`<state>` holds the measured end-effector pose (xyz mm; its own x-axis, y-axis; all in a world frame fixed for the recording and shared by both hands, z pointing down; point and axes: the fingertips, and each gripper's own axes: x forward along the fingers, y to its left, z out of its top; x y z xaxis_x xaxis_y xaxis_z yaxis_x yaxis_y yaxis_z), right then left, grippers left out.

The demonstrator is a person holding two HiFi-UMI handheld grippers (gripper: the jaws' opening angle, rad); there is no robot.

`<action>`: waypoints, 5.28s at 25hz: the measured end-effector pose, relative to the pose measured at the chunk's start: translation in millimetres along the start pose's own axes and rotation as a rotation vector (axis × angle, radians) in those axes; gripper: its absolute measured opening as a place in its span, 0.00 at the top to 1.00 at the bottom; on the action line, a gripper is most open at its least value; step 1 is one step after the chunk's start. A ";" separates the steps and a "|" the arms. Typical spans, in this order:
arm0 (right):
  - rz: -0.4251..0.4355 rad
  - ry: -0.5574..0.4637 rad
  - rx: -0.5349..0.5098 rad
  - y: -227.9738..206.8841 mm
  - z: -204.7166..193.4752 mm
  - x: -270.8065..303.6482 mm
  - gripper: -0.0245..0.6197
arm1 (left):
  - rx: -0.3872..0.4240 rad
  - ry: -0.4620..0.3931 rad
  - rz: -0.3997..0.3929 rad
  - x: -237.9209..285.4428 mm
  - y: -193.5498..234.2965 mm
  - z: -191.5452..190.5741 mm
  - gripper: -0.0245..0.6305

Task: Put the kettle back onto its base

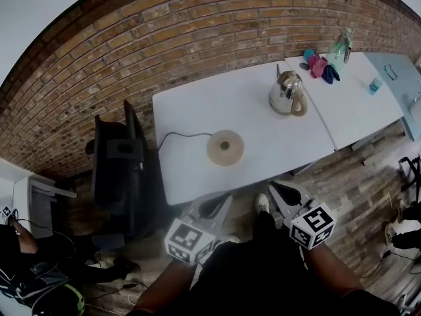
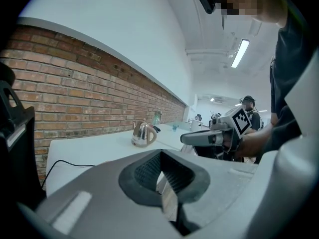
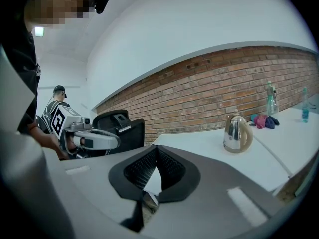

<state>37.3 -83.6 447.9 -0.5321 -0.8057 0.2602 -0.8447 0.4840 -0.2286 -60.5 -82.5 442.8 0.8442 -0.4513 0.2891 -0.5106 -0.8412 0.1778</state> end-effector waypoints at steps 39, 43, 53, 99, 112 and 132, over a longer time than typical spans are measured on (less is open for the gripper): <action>-0.154 -0.017 -0.018 -211.2 49.2 36.0 0.84 | 0.035 0.084 -0.037 183.8 54.8 54.1 0.96; -0.186 -0.010 -0.030 -238.4 54.2 37.6 0.81 | 0.040 0.089 -0.036 201.3 55.5 58.0 0.96; -0.255 0.052 -0.030 -304.5 43.2 68.5 0.71 | 0.024 0.118 -0.015 234.7 73.9 58.7 0.96; -0.379 0.246 -0.034 -411.5 -15.1 150.8 0.72 | -0.101 0.157 0.120 239.9 127.5 33.9 0.96; -0.349 0.080 -0.050 -383.7 38.8 141.8 0.76 | -0.097 0.119 0.150 210.5 127.1 36.8 0.96; -0.314 0.047 -0.112 -306.5 50.4 121.2 0.80 | -0.131 0.057 0.198 138.2 119.2 25.1 0.96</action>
<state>234.6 -346.8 502.2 -0.2450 -0.9061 0.3450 -0.9675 0.2513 -0.0271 -0.6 -252.6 480.4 0.7167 -0.5833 0.3822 -0.6854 -0.6902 0.2321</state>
